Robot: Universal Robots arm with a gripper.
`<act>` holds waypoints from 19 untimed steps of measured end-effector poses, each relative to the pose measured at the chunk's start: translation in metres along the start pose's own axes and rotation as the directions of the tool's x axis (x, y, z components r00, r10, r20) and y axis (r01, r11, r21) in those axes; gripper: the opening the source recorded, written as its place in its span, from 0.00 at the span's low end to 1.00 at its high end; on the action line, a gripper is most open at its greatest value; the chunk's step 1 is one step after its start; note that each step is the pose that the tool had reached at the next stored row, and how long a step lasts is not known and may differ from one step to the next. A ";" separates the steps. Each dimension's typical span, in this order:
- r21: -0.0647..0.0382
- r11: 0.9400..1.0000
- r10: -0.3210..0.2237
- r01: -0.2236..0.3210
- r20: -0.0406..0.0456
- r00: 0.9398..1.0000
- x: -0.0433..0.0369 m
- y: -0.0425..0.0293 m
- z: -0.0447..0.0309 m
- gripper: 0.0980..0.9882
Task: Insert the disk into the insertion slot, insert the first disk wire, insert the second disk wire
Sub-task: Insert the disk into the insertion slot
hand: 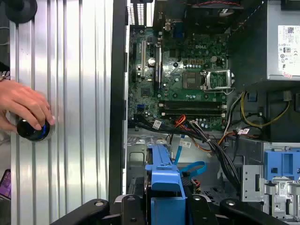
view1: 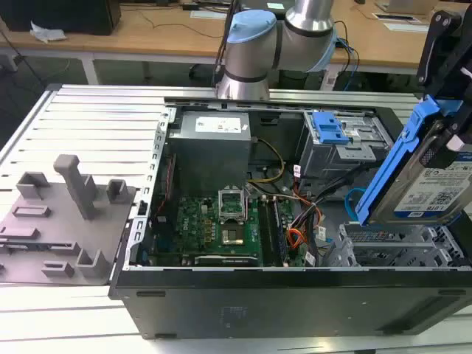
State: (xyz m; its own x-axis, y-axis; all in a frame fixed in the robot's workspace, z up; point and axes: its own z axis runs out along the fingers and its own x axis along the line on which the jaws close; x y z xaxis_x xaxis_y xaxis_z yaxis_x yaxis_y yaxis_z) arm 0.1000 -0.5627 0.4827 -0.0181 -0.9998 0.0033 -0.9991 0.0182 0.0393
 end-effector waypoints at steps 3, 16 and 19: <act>0.000 1.000 0.000 0.000 0.000 1.000 0.0000 -0.0003 0.0078 0.30; 0.000 1.000 0.000 0.000 0.000 1.000 -0.0001 -0.0008 0.0205 0.30; 0.000 1.000 0.000 0.000 0.000 1.000 -0.0001 -0.0009 0.0238 0.30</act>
State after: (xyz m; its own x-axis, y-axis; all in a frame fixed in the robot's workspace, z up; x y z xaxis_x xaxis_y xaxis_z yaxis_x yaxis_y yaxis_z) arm 0.1000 -0.5627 0.4589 -0.0182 -0.9998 0.0034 -0.9991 0.0183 0.0394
